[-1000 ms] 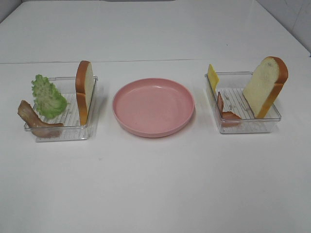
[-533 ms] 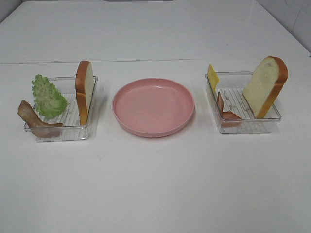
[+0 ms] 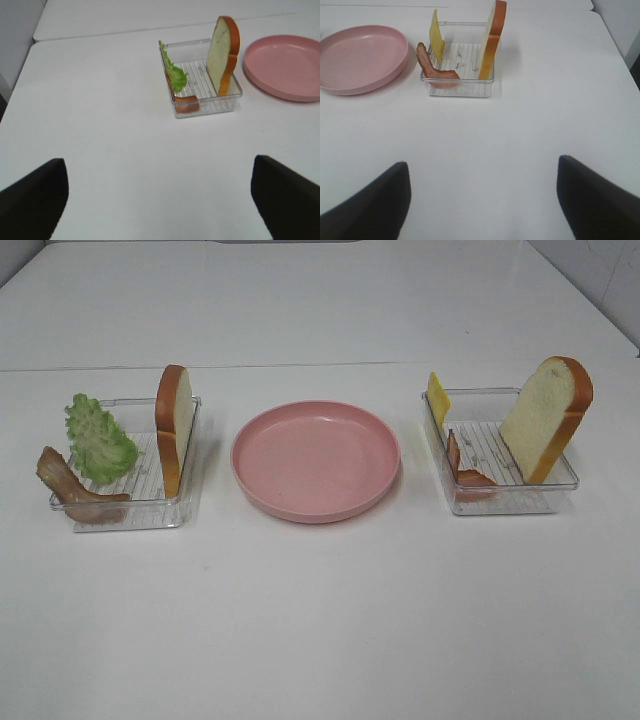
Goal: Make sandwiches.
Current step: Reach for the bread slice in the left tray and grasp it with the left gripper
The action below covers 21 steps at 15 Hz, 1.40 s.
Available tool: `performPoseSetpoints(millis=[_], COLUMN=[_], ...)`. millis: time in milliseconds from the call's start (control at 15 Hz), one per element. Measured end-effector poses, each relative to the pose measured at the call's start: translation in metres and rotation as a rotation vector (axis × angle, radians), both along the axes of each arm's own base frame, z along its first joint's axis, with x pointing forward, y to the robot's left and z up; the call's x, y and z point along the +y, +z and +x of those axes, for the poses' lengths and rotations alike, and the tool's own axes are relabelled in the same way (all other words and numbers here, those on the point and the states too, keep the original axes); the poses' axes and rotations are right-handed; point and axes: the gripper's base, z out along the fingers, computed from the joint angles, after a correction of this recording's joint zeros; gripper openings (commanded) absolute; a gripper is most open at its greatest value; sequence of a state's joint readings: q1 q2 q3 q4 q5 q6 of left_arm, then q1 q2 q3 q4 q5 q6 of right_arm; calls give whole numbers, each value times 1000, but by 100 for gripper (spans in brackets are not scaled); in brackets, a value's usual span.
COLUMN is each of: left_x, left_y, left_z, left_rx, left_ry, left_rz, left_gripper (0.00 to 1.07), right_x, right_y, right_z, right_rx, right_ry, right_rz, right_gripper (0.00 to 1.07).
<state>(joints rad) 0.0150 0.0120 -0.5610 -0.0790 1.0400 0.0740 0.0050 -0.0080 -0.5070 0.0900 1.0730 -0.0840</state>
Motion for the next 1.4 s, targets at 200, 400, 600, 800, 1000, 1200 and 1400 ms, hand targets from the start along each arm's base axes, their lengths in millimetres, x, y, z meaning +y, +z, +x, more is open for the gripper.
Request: performPoseSetpoints(millis=[200, 400, 600, 800, 1000, 1200, 1400], left_x=[0, 0, 0, -4, -8, -27, -56], left_y=[21, 40, 54, 62, 60, 48, 34], left_z=[14, 53, 117, 176, 224, 292, 332], left_rx=[13, 152, 342, 460, 545, 674, 751], left_ry=[2, 0, -6, -28, -46, -113, -157], left_rz=[-2, -10, -27, -91, -155, -149, -129], left_gripper=[94, 94, 94, 94, 94, 94, 93], right_x=[0, 0, 0, 0, 0, 0, 0], right_y=[0, 0, 0, 0, 0, 0, 0], right_z=[0, 0, 0, 0, 0, 0, 0], right_rx=[0, 0, 0, 0, 0, 0, 0], right_ry=[0, 0, 0, 0, 0, 0, 0], right_rz=[0, 0, 0, 0, 0, 0, 0], right_gripper=[76, 76, 76, 76, 76, 76, 76])
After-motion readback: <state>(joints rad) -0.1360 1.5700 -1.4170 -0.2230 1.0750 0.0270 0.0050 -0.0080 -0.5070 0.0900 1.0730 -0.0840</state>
